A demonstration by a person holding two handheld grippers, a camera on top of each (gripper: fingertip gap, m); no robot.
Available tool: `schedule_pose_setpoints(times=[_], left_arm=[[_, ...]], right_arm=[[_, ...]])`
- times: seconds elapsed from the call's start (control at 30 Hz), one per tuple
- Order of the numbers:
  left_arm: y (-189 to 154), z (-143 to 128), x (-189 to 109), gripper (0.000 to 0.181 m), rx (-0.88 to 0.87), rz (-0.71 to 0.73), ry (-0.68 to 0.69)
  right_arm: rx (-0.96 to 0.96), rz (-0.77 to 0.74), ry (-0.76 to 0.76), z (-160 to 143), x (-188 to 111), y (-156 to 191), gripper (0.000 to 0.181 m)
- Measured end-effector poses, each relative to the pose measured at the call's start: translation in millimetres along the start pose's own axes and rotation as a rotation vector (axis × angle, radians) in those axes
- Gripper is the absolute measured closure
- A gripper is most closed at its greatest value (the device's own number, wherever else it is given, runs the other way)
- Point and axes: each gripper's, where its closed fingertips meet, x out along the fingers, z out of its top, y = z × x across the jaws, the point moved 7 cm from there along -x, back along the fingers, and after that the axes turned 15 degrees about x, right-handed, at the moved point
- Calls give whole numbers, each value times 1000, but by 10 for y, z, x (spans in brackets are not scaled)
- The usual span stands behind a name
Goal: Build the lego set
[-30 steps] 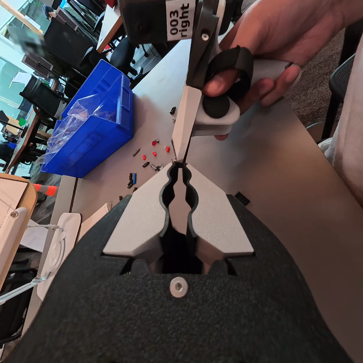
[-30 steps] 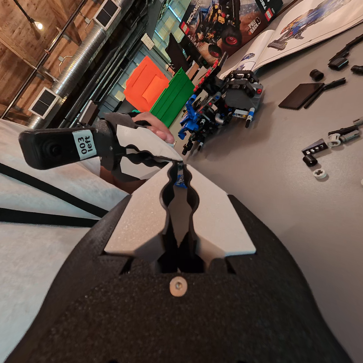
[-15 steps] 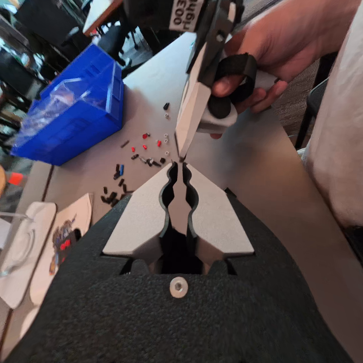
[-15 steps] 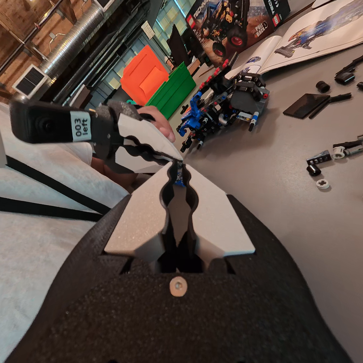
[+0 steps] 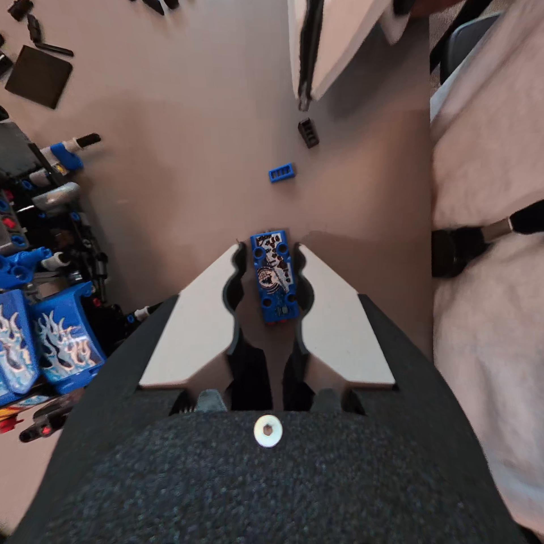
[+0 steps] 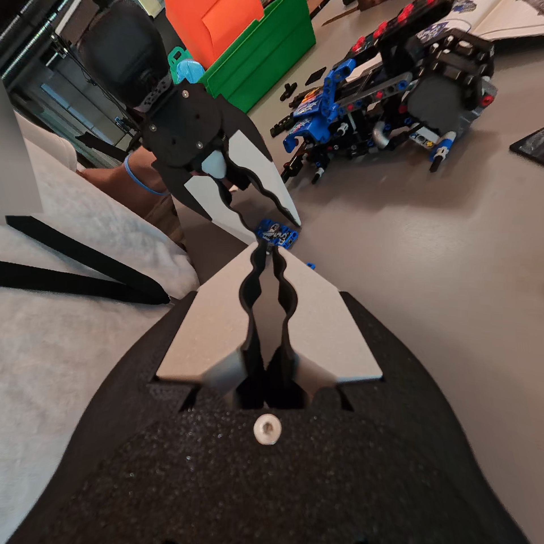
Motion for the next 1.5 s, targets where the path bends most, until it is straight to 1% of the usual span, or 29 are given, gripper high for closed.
schedule_pose_setpoints(times=[0.03, 0.1, 0.13, 0.17, 0.2, 0.3, 0.4, 0.47, 0.7, 1.0, 1.13, 1.23, 1.3, 1.5], left_arm=[[2, 9, 12, 158, -15, -5, -13], [2, 25, 17, 158, 23, 9, -13], [7, 40, 16, 158, 80, 59, -21], [11, 75, 8, 158, 132, 120, -58], [7, 124, -6, 158, 142, 153, -110], [17, 249, -63, 158, 115, 234, -260], [14, 303, -106, 158, 130, 318, -328], [2, 308, -94, 158, 131, 325, -337], [-21, 329, -104, 158, 116, 323, -383], [-38, 317, -68, 158, 144, 310, -360], [-47, 310, -67, 158, 173, 315, -354], [-66, 304, -69, 159, 235, 322, -355], [-74, 301, -72, 159, 263, 322, -367], [-39, 326, -100, 158, 212, 272, -447]], right_arm=[[14, -2, 12, -7, 16, -11, 178], [50, -21, 34, -13, 44, -48, 178], [63, -29, 38, -10, 57, -61, 177], [74, -26, 33, 1, 64, -65, 177], [83, -11, 11, 24, 68, -58, 178], [139, 42, -25, 56, 94, -33, 178], [138, 47, -32, 54, 94, -21, 178], [127, 43, -46, 61, 88, -14, 178], [116, 31, -14, 37, 116, -12, 178], [102, 26, 22, 9, 126, -9, 178], [104, 23, 38, -1, 138, -13, 178], [101, 30, 59, -12, 143, -10, 178], [101, 39, 73, -24, 142, -8, 178], [128, 92, 52, 0, 101, 3, 178]])
